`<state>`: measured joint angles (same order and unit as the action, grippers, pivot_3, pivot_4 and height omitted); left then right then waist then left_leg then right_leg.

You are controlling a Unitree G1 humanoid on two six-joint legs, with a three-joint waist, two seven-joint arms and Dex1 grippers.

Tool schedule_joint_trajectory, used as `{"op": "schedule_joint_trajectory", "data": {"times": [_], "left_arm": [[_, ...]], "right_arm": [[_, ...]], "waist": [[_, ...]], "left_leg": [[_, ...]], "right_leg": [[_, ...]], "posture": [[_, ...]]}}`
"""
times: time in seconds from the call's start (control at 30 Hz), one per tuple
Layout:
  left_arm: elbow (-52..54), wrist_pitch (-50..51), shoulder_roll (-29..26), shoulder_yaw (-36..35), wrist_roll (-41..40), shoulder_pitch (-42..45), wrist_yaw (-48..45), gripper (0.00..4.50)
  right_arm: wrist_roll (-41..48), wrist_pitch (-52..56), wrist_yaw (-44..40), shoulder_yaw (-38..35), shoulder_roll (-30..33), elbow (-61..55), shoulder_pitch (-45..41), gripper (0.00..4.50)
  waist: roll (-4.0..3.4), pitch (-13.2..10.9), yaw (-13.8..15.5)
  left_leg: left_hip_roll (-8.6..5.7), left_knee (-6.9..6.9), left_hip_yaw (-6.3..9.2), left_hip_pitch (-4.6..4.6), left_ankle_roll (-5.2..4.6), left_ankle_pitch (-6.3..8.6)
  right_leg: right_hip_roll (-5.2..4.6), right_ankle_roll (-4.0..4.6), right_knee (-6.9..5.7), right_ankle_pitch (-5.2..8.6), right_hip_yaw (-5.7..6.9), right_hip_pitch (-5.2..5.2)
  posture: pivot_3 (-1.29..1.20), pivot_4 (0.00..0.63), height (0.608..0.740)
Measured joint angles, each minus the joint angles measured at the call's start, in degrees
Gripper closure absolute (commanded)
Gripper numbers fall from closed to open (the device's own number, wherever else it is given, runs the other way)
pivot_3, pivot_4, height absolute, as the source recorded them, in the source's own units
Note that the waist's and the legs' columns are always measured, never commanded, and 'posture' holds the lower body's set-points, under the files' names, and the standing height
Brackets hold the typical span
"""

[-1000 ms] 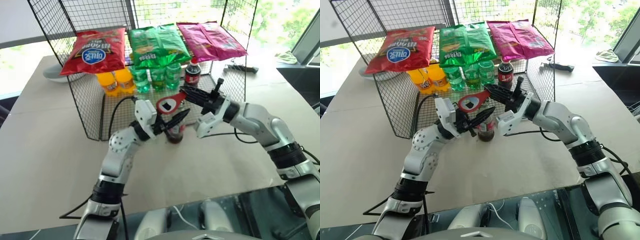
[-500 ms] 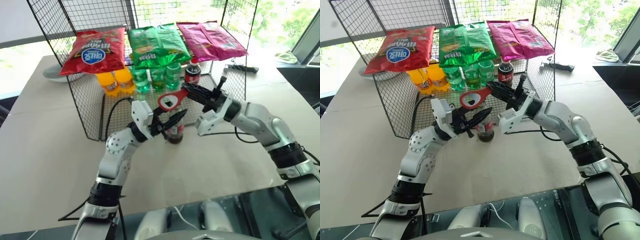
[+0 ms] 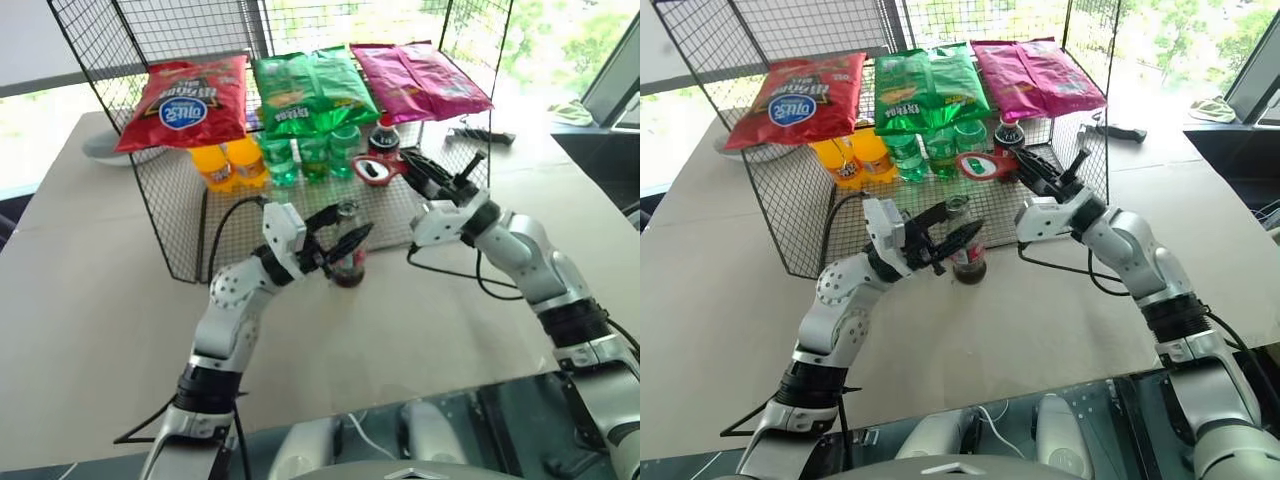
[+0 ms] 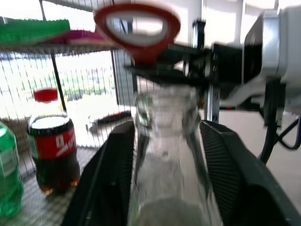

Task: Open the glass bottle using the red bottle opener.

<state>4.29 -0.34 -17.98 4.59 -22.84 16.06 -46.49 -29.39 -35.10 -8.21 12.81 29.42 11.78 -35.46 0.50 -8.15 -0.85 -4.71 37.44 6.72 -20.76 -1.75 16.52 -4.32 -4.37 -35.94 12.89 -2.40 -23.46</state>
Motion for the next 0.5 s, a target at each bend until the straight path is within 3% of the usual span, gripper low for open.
{"op": "schedule_joint_trajectory", "data": {"times": [0.07,0.5], "left_arm": [[-0.68,0.47,-0.04,0.0,0.27,-0.61,0.01,0.1],[-0.5,0.49,-0.75,-0.04,0.56,-1.14,-0.19,0.1]], "right_arm": [[0.2,0.28,-0.06,-0.08,-0.11,0.04,0.14,4.5],[1.41,1.61,-0.07,-0.14,-1.29,0.04,0.8,4.5]], "waist": [[0.01,-0.04,0.04],[0.01,-0.04,0.06]], "left_leg": [[0.0,-0.03,0.01,-0.19,0.0,0.0],[0.0,-0.09,0.0,-0.27,0.01,-0.01]], "right_leg": [[0.0,0.0,0.01,0.0,0.0,-0.21],[-0.03,0.0,0.08,0.0,0.01,-0.28]], "posture": [[0.0,0.15,0.74],[0.0,0.15,0.74]]}}
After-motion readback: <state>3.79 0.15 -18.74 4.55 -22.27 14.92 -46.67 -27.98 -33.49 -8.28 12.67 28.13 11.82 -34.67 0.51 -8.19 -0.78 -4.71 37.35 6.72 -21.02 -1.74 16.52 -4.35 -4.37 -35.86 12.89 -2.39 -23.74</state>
